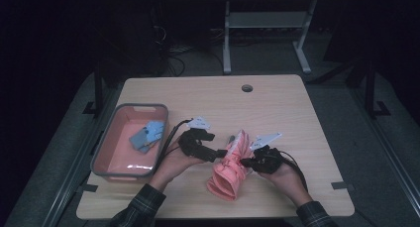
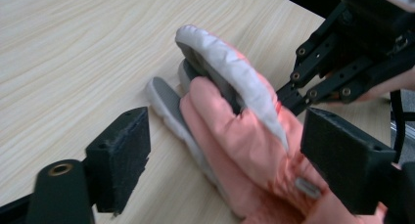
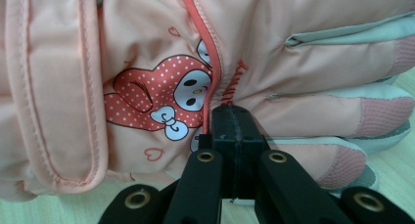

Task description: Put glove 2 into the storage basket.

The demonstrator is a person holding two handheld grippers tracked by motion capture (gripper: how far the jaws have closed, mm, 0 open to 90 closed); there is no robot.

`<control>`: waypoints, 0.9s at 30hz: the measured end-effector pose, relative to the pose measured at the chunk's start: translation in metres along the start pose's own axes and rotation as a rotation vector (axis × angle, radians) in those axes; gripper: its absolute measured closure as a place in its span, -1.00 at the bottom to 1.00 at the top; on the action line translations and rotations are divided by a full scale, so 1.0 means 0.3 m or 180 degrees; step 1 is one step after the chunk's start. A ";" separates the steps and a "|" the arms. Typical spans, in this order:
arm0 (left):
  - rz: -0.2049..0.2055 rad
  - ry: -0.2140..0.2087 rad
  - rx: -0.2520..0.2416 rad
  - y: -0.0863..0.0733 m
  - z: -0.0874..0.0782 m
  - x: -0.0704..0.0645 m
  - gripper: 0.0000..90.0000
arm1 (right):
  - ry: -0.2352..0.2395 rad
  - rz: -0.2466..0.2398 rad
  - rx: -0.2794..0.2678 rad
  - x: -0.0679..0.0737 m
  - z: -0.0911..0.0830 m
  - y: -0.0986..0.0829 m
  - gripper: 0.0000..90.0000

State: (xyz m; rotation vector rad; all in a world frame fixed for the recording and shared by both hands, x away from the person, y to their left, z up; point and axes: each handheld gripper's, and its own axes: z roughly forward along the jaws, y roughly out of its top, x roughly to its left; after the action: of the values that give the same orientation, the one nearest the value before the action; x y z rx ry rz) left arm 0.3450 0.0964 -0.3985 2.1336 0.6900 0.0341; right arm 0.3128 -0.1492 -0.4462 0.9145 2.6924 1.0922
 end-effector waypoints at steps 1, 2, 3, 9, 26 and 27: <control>0.0019 -0.0012 0.0040 0.007 0.008 -0.002 -0.63 | -0.0006 -0.0003 0.0006 0.001 0.001 0.000 1.00; 0.0028 -0.0015 0.0068 0.014 0.017 -0.005 -0.63 | -0.0015 -0.0020 0.0013 0.003 0.001 0.001 1.00; 0.0031 -0.0010 0.0100 0.019 0.027 -0.009 -0.65 | -0.0032 -0.0038 0.0025 0.004 0.002 0.002 1.00; -0.0015 -0.0083 0.0242 0.027 0.101 -0.014 -0.67 | -0.0048 -0.0045 0.0034 0.009 0.003 0.001 1.00; -0.0606 -0.0541 0.0512 -0.073 0.206 0.058 -0.72 | -0.0083 -0.0092 0.0075 0.015 0.011 -0.001 1.00; -0.0638 -0.0573 0.0527 -0.076 0.209 0.062 -0.72 | -0.0085 -0.0095 0.0076 0.015 0.011 -0.001 1.00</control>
State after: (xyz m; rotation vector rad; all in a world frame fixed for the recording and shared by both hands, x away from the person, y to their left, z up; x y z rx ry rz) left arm 0.3667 0.0700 -0.4588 2.1799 0.8188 -0.3301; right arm 0.3101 -0.1449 -0.4484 0.8831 2.6942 1.0369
